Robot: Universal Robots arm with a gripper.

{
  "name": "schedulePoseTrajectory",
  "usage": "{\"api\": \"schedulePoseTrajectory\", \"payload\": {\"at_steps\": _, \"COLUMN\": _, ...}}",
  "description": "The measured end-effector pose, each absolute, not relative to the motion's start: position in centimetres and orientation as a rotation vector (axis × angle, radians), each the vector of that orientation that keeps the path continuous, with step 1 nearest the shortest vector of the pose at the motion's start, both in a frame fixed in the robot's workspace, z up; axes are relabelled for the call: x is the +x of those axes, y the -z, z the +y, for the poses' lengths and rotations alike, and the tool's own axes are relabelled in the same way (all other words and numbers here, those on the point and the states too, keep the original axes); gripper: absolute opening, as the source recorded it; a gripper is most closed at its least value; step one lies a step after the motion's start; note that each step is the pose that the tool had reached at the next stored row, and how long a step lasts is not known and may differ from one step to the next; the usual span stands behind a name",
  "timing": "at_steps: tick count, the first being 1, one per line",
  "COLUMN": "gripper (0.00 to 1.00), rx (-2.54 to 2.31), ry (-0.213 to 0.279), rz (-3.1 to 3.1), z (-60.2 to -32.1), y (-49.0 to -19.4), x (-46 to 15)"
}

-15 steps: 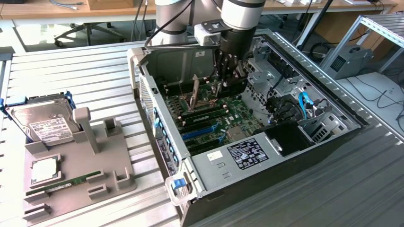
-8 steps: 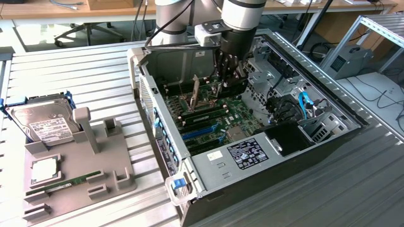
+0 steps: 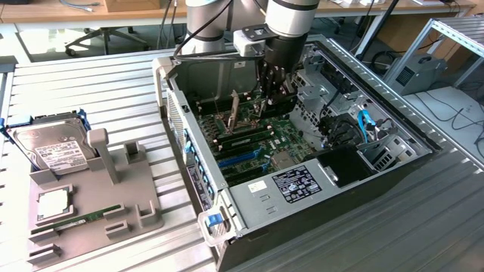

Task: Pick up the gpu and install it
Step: 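Insert the gpu into the slot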

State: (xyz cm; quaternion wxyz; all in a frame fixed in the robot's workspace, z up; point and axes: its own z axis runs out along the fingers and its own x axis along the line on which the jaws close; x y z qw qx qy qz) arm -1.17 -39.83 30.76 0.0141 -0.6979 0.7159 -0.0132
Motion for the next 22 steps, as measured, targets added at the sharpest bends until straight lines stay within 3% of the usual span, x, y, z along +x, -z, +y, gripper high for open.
{"api": "schedulePoseTrajectory", "payload": {"at_steps": 22, "gripper": 0.27, "rx": -2.172, "ry": 0.04, "rz": 2.229, "z": -41.0, "y": -30.7, "x": -1.2}}
